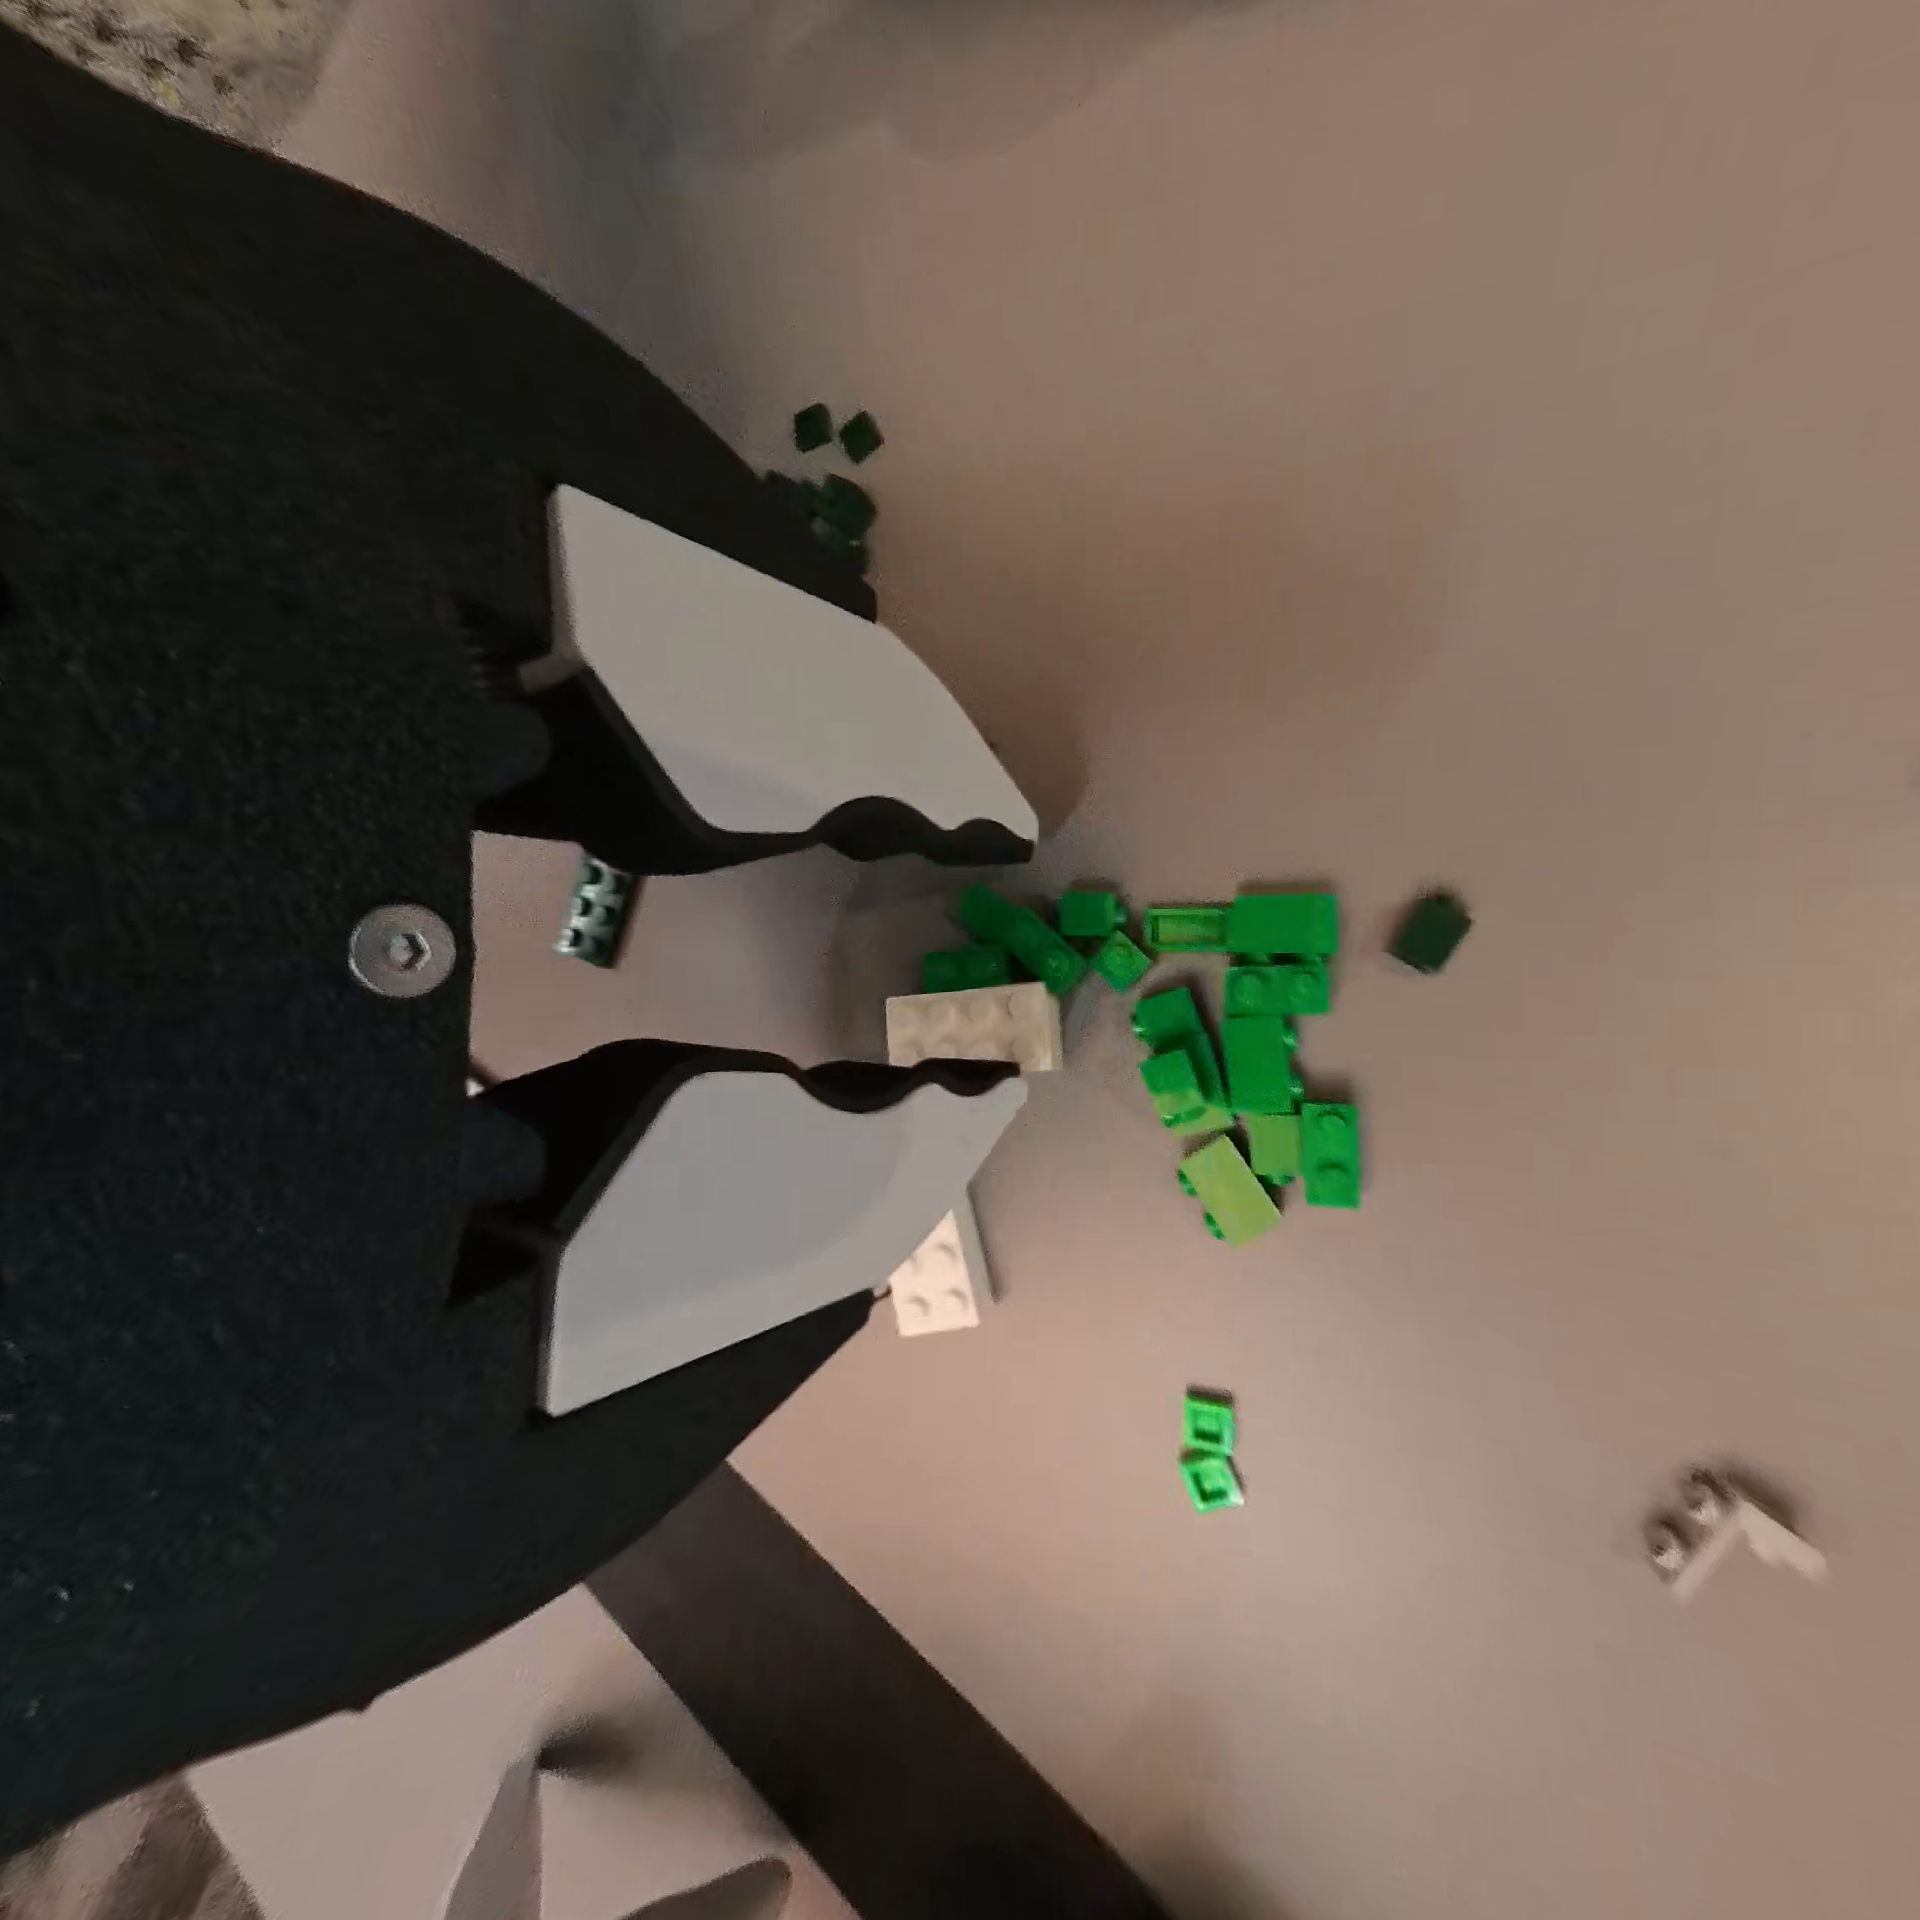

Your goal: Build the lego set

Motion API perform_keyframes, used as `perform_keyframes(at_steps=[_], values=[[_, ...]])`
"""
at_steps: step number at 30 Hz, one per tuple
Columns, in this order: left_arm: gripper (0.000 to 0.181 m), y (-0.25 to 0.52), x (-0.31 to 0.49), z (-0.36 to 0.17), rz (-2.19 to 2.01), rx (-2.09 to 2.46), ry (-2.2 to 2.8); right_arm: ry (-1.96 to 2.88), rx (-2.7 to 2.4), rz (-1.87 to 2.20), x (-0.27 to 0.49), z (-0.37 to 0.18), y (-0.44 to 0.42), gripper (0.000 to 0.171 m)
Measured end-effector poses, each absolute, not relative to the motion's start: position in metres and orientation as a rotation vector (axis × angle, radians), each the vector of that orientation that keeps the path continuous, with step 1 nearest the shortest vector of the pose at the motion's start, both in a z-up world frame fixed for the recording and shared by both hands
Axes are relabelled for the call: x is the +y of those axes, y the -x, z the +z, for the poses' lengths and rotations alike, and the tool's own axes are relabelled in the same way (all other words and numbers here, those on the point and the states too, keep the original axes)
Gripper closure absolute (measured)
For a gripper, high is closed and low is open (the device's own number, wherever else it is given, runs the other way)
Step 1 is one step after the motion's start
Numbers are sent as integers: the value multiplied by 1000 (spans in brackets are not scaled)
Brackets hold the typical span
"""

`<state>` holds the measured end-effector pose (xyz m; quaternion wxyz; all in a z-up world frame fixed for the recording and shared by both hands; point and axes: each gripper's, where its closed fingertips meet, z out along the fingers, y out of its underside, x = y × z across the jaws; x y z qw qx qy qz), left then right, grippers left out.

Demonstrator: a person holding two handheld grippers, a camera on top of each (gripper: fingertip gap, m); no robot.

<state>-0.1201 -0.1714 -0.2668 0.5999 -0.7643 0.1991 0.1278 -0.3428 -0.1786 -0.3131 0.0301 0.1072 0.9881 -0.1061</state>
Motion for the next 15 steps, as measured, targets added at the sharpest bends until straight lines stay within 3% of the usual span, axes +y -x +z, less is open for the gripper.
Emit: perform_keyframes(at_steps=[10, 15], values=[[146, 120, -172, -267, 296, 468, 1775, -268, 3167, -381, -174, -306, 344, 133], [146, 120, -172, -268, 298, 473, 1777, -278, 3011, -650, -204, -301, 327, 141]])
